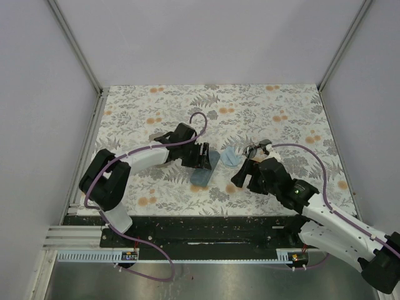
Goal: Organize the sunglasses
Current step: Pick up the sunglasses case from the center of the board, then open the sunglasses case at the center of the board.
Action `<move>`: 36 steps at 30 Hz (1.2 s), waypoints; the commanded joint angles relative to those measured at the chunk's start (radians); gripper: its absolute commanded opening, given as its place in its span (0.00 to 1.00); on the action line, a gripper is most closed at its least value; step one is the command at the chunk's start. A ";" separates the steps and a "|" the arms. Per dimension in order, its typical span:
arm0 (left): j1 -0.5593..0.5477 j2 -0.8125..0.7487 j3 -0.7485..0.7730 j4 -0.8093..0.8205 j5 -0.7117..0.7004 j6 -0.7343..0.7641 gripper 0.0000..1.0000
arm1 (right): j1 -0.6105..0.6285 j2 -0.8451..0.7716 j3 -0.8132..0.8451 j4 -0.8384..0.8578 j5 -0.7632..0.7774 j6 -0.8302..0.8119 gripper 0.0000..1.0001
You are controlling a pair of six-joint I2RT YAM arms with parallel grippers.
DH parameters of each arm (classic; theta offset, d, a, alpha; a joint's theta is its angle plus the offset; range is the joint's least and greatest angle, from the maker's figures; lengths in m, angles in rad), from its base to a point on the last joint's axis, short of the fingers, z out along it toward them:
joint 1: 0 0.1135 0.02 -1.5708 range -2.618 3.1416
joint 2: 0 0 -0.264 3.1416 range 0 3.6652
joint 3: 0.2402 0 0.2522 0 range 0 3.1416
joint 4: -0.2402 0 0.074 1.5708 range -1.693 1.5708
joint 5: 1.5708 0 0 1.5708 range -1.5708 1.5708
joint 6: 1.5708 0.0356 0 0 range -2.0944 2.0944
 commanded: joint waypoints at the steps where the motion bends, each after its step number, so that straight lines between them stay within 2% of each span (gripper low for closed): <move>1: 0.006 -0.123 -0.064 0.260 0.255 -0.158 0.24 | 0.002 0.049 0.018 0.170 -0.106 -0.051 0.92; 5: 0.007 -0.192 -0.144 0.428 0.325 -0.284 0.24 | 0.000 0.132 0.054 0.235 -0.147 -0.071 0.88; 8: 0.006 -0.235 -0.173 0.485 0.326 -0.342 0.24 | 0.002 0.155 0.073 0.270 -0.144 -0.068 0.84; 12: 0.006 -0.282 -0.190 0.512 0.329 -0.376 0.24 | 0.000 0.109 0.028 0.402 -0.163 -0.045 0.77; 19: 0.006 -0.315 -0.184 0.486 0.332 -0.370 0.24 | 0.002 0.083 -0.019 0.532 -0.225 -0.025 0.75; 23: 0.006 -0.327 -0.191 0.505 0.345 -0.389 0.24 | 0.000 0.110 -0.011 0.511 -0.221 -0.024 0.72; 32: 0.029 -0.364 -0.197 0.545 0.381 -0.439 0.22 | 0.000 0.109 -0.025 0.371 -0.124 0.016 0.52; 36: 0.036 -0.365 -0.207 0.588 0.402 -0.468 0.22 | -0.003 0.123 -0.048 0.350 -0.098 0.032 0.51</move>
